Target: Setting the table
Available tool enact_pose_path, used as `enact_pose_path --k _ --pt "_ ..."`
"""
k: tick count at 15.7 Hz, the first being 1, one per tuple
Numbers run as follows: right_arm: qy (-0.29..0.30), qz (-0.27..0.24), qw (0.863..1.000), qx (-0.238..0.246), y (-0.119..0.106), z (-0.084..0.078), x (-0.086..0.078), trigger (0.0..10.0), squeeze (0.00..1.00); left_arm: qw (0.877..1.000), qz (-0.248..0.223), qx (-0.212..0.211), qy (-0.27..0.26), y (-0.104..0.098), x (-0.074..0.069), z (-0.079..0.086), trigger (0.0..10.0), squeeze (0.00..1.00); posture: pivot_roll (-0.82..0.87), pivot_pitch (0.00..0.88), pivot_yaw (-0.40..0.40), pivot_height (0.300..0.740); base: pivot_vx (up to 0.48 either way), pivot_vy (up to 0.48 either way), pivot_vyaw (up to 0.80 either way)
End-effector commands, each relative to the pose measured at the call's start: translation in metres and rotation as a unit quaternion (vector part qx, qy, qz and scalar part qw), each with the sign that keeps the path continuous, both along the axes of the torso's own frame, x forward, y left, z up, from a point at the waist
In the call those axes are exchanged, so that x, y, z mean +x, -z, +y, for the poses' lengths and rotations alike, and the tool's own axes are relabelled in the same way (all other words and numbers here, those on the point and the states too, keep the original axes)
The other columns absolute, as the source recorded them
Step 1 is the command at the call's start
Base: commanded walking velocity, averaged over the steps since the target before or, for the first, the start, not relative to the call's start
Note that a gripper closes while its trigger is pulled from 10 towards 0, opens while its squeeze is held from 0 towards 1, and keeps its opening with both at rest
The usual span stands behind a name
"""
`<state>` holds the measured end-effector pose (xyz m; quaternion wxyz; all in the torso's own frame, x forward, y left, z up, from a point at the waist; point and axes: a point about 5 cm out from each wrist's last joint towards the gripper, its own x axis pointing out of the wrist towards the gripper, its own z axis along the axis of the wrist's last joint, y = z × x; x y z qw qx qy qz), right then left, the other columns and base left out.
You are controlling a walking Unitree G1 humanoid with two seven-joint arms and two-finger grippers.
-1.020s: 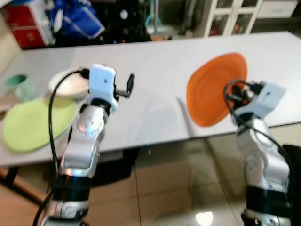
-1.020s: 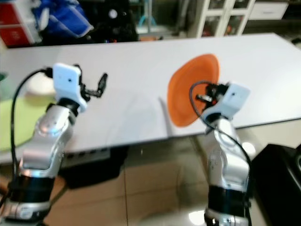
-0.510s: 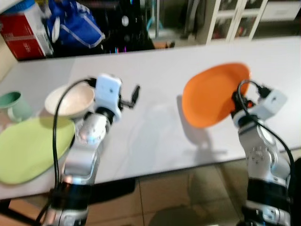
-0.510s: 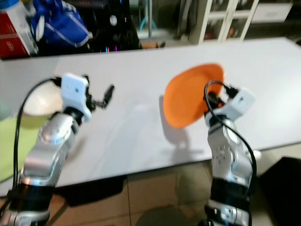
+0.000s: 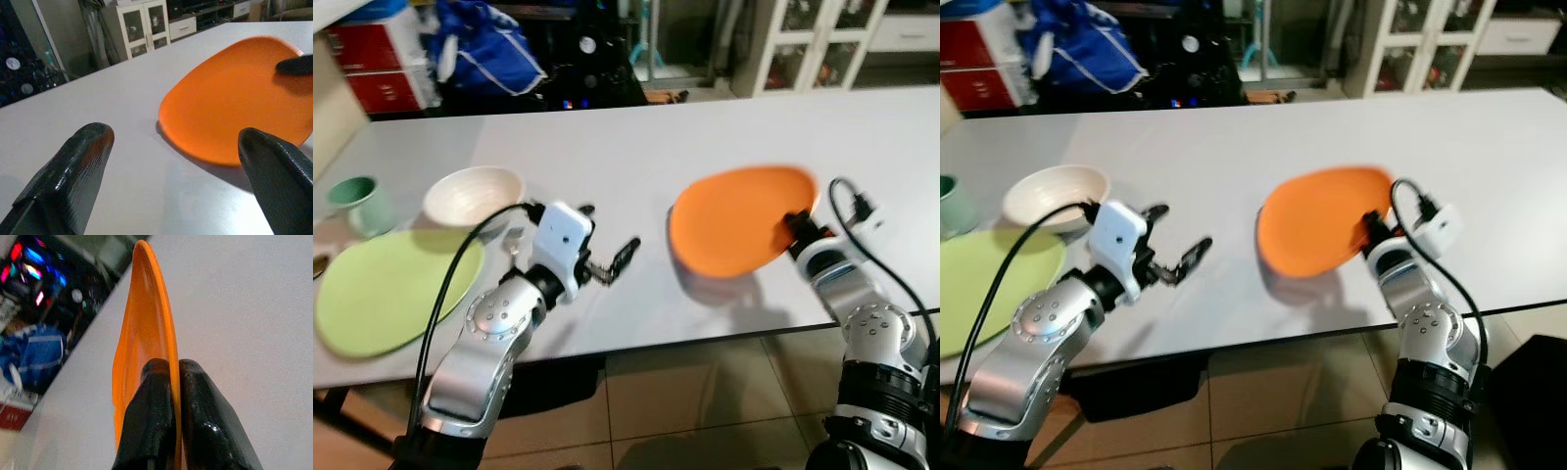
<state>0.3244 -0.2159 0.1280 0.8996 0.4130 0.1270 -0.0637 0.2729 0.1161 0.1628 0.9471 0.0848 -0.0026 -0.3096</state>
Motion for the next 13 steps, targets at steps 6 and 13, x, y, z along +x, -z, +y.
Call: enact_pose_path --k 6,13 --pt "-0.029 0.071 0.996 0.045 0.019 0.005 0.009 10.0 0.00 0.997 0.047 0.027 0.058 0.005 -0.016 -0.001 10.0 0.00 0.01 0.000 0.001 0.740 0.000 0.000 0.00" --pt "-0.029 0.092 0.992 0.079 0.035 0.009 0.014 10.0 0.00 0.997 0.063 0.043 0.033 0.009 -0.011 0.002 10.0 0.00 0.00 0.000 0.009 0.740 0.000 0.000 0.00"
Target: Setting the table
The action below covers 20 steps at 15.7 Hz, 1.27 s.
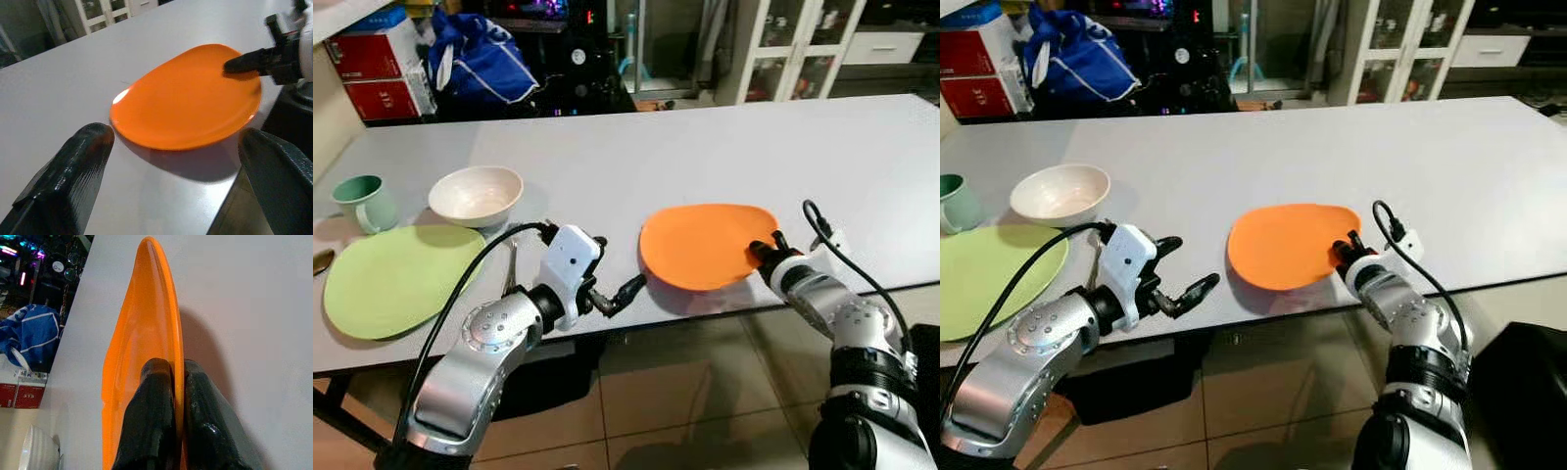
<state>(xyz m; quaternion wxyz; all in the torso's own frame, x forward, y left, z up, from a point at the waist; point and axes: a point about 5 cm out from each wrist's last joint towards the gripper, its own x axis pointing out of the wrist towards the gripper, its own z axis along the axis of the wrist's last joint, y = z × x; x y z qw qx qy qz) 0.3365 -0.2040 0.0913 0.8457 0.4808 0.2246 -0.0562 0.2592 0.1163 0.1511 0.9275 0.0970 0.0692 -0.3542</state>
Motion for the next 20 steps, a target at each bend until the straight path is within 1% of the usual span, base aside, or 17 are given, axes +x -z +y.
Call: enact_pose_path --k 1,3,4,5,7,8,11,14,20 --pt "0.006 0.002 1.000 -0.011 -0.001 -0.003 0.004 10.0 0.00 1.000 -0.007 0.012 -0.019 -0.002 0.005 0.003 10.0 0.00 0.00 0.000 0.009 0.740 0.000 0.000 0.00" --pt "0.012 -0.002 1.000 -0.012 -0.002 -0.002 0.008 10.0 0.00 0.999 -0.022 0.014 -0.042 -0.005 0.011 0.006 10.0 0.00 0.01 0.000 0.012 0.740 0.000 0.000 0.00" --pt "0.016 -0.011 1.000 -0.009 -0.005 -0.001 0.011 10.0 0.00 0.997 -0.042 0.007 -0.065 -0.011 0.015 0.006 10.0 0.00 0.01 0.000 0.013 0.740 0.000 0.000 0.00" --pt "0.021 -0.019 1.000 -0.011 -0.008 -0.002 0.013 10.0 0.00 0.995 -0.049 0.005 -0.085 -0.014 0.019 0.006 10.0 0.00 0.01 0.000 0.013 0.740 0.000 0.000 0.00" --pt "0.042 -0.042 0.998 -0.007 -0.013 -0.006 0.015 10.0 0.00 0.991 -0.071 -0.007 -0.116 -0.020 0.025 0.005 10.0 0.00 0.00 0.000 0.017 0.740 0.000 0.000 0.00" --pt "0.052 -0.047 0.997 -0.006 -0.015 -0.009 0.016 10.0 0.00 0.989 -0.078 -0.005 -0.125 -0.021 0.027 0.005 10.0 0.00 0.00 0.000 0.017 0.740 0.000 0.000 0.00" --pt "0.067 -0.055 0.996 -0.003 -0.016 -0.012 0.017 10.0 0.00 0.988 -0.085 -0.003 -0.130 -0.022 0.029 0.003 10.0 0.00 0.00 0.000 0.022 0.740 0.000 0.000 0.00" --pt "0.074 -0.061 0.995 -0.007 -0.017 -0.012 0.018 10.0 0.00 0.987 -0.088 -0.006 -0.133 -0.022 0.030 0.003 10.0 0.00 0.00 0.000 0.023 0.740 0.000 0.000 0.00" --pt "0.080 -0.064 0.994 -0.022 -0.018 -0.014 0.020 10.0 0.00 0.989 -0.092 -0.012 -0.117 -0.023 0.029 -0.001 10.0 0.00 0.00 0.000 0.024 0.740 0.000 0.000 0.00"
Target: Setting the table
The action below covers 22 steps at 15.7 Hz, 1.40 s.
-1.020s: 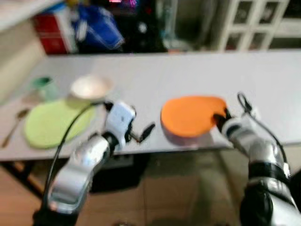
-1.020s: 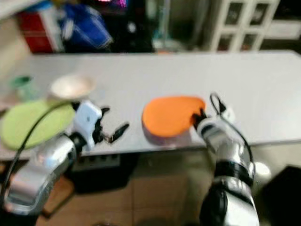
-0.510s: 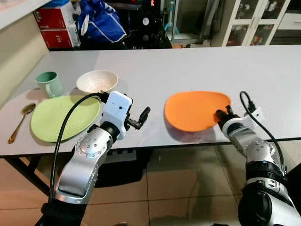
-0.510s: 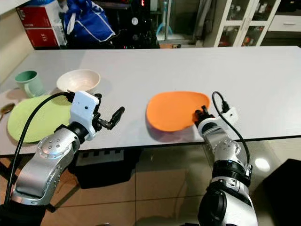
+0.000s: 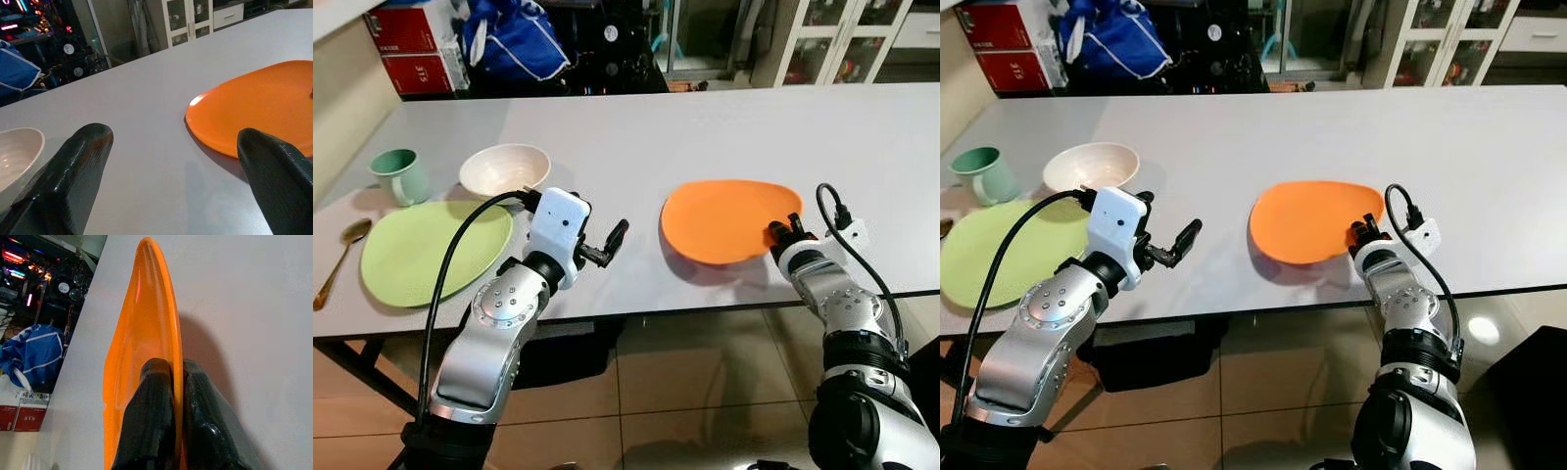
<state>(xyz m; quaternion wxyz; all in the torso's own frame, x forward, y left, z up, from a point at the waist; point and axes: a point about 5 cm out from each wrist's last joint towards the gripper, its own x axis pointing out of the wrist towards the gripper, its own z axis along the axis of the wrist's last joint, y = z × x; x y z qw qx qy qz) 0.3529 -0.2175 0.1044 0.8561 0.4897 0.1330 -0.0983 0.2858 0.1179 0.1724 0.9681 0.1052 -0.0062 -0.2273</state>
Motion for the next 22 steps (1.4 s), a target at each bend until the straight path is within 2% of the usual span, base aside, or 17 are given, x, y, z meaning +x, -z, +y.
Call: enact_pose_path --k 1,5,10,11,12,13,16,20,22 --pt "-0.002 -0.001 1.000 -0.014 -0.004 0.000 0.003 10.0 0.00 1.000 -0.005 0.003 0.013 -0.002 0.001 -0.004 10.0 0.00 0.00 0.000 0.024 0.740 0.000 0.000 0.00" --pt "-0.010 0.004 1.000 -0.027 -0.001 0.002 0.005 10.0 0.00 0.998 0.009 0.022 0.064 0.004 -0.007 -0.010 10.0 0.00 0.00 0.000 0.026 0.740 0.000 0.000 0.00" --pt "-0.012 0.002 1.000 -0.025 0.002 0.011 0.011 10.0 0.00 0.995 0.034 0.038 0.080 0.011 -0.010 -0.006 10.0 0.00 0.00 0.000 0.028 0.740 0.000 0.000 0.00" --pt "-0.011 0.002 1.000 -0.022 0.003 0.014 0.012 10.0 0.22 0.995 0.035 0.038 0.082 0.011 -0.010 -0.007 10.0 0.00 0.00 0.000 0.028 0.740 0.000 0.000 0.00" --pt "-0.009 0.004 1.000 -0.017 0.006 0.015 0.013 10.0 0.80 0.995 0.035 0.038 0.082 0.011 -0.010 -0.007 10.0 0.00 0.00 0.000 0.028 0.740 0.000 0.000 0.00" --pt "-0.007 0.008 1.000 -0.014 0.008 0.016 0.013 10.0 0.98 0.995 0.035 0.037 0.082 0.011 -0.009 -0.007 10.0 0.00 0.00 0.000 0.027 0.740 0.000 0.000 0.00" --pt "0.004 0.027 0.999 -0.023 0.015 0.015 0.012 10.0 1.00 0.995 0.035 0.036 0.080 0.011 -0.009 -0.007 10.0 0.00 0.01 0.000 0.022 0.740 0.000 0.000 0.00" --pt "0.026 0.051 0.995 -0.078 0.021 0.001 0.008 10.0 1.00 0.996 0.037 0.036 0.079 0.011 -0.009 -0.007 10.0 0.00 0.00 0.000 0.022 0.740 0.000 0.000 0.00" --pt "0.012 0.072 0.983 -0.166 0.021 -0.009 0.006 10.0 1.00 0.995 0.038 0.035 0.081 0.012 -0.009 -0.008 10.0 0.00 0.00 0.000 0.024 0.740 0.000 0.000 0.00"
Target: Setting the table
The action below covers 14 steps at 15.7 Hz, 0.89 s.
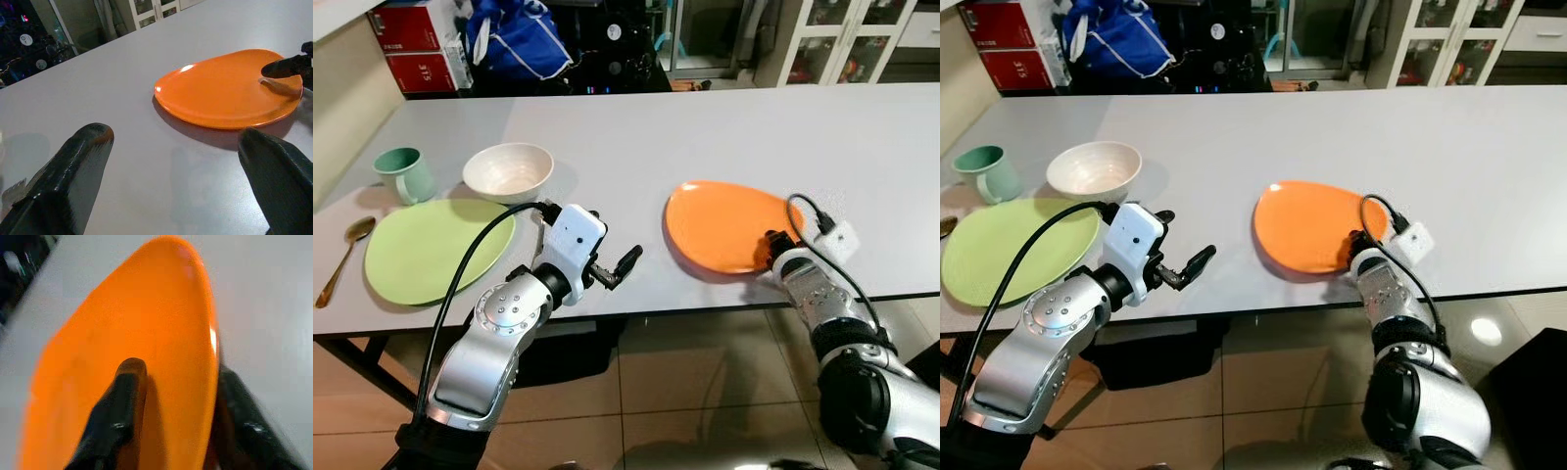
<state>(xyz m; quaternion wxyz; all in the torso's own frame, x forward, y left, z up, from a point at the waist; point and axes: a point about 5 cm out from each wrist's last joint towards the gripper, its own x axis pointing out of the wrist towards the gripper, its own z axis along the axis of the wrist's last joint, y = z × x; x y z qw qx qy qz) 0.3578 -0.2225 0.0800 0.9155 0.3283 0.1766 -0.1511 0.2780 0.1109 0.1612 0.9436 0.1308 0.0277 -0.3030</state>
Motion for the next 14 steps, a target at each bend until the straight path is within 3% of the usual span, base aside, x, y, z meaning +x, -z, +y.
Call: enact_pose_path --k 1,2,3,7,8,9,11,12,13,14 --pt "0.001 0.017 0.999 -0.043 -0.002 -0.007 0.000 10.0 0.71 1.000 0.005 -0.001 0.006 0.001 -0.001 -0.002 10.0 0.00 0.00 0.000 0.025 0.740 0.000 0.000 0.00" --pt "-0.003 0.026 0.998 -0.059 -0.001 -0.009 -0.001 10.0 0.25 1.000 0.005 -0.001 0.006 0.001 0.000 -0.002 10.0 0.00 0.00 0.000 0.024 0.740 0.000 0.000 0.00" --pt "-0.004 0.028 0.998 -0.065 -0.001 -0.010 -0.001 10.0 0.00 1.000 0.005 -0.001 0.006 0.001 0.000 -0.003 10.0 0.00 0.00 0.000 0.023 0.740 0.000 0.000 0.00" --pt "-0.020 0.052 0.994 -0.091 0.009 -0.010 -0.006 10.0 0.00 1.000 0.005 0.002 -0.001 0.002 0.002 -0.002 10.0 0.00 0.00 0.000 0.023 0.740 0.000 0.000 0.00" --pt "-0.016 0.048 0.995 -0.091 0.010 -0.011 -0.007 10.0 0.45 1.000 0.004 0.003 -0.003 0.002 0.002 -0.001 10.0 0.00 0.00 0.000 0.023 0.740 0.000 0.000 0.00" --pt "-0.013 0.039 0.994 -0.097 0.009 -0.013 -0.007 10.0 1.00 1.000 0.003 0.004 -0.013 0.001 0.004 0.001 10.0 0.00 0.00 0.000 0.024 0.740 0.000 0.000 0.00" --pt "0.004 0.013 0.994 -0.107 0.005 -0.016 -0.006 10.0 1.00 1.000 -0.005 0.002 -0.026 0.000 0.006 0.003 10.0 0.00 0.00 0.000 0.024 0.740 0.000 0.000 0.00" --pt "-0.004 0.000 0.990 -0.140 0.001 -0.018 -0.005 10.0 1.00 0.999 -0.010 0.002 -0.031 -0.001 0.007 0.003 10.0 0.00 0.00 0.000 0.024 0.740 0.000 0.000 0.00" --pt "-0.019 -0.004 0.984 -0.175 -0.001 -0.017 -0.004 10.0 0.16 0.999 -0.011 0.003 -0.033 -0.001 0.008 0.003 10.0 0.00 0.01 0.000 0.023 0.740 0.000 0.000 0.00" --pt "-0.045 -0.012 0.970 -0.238 -0.004 -0.015 -0.003 10.0 0.00 0.999 -0.019 0.011 -0.035 -0.002 0.008 0.004 10.0 0.00 0.01 0.000 0.023 0.740 0.000 0.000 0.00"
